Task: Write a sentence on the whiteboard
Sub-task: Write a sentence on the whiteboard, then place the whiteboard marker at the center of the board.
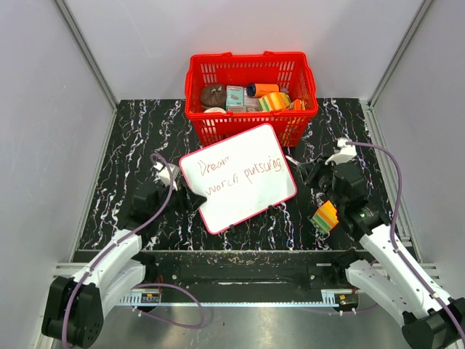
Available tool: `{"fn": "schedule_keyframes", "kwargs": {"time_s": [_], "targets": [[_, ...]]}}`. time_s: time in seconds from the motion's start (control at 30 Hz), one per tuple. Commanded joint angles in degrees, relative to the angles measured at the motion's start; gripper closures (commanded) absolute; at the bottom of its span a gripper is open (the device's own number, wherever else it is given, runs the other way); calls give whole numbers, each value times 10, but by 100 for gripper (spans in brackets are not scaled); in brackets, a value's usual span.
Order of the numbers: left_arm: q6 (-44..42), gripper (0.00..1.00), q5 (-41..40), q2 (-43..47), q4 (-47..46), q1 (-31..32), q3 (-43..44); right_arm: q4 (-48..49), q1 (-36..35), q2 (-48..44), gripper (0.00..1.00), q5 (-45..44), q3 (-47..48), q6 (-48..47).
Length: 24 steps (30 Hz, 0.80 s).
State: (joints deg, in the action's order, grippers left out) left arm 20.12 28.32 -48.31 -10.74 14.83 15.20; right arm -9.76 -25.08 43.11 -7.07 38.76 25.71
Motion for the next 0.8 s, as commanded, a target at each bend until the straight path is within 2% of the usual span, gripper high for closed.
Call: {"fn": "schedule_keyframes", "kwargs": {"time_s": [0.0,0.03,0.17,0.37,0.5,0.6,0.77], "targets": [[-10,34,-31,23,-20,-2,-4,-6,-1,-14,100,-15,19,-9],[-10,29,-35,29,-20,-2,-5,-10,-1,-15,100,-15,18,-8],[-5,18,-55,63,-11,-2,-13,-31,-1,-22,100,-22,11,-4],[13,2,-149,164,53,-2,-20,-61,-1,-36,100,-113,-18,28],[39,1,-194,233,120,-2,12,-40,-1,-16,100,-173,-42,52],[50,1,-198,253,153,-2,54,-29,-1,20,99,-209,-50,79],[55,1,-169,223,183,-2,144,11,-1,92,96,-204,-62,100]]}}
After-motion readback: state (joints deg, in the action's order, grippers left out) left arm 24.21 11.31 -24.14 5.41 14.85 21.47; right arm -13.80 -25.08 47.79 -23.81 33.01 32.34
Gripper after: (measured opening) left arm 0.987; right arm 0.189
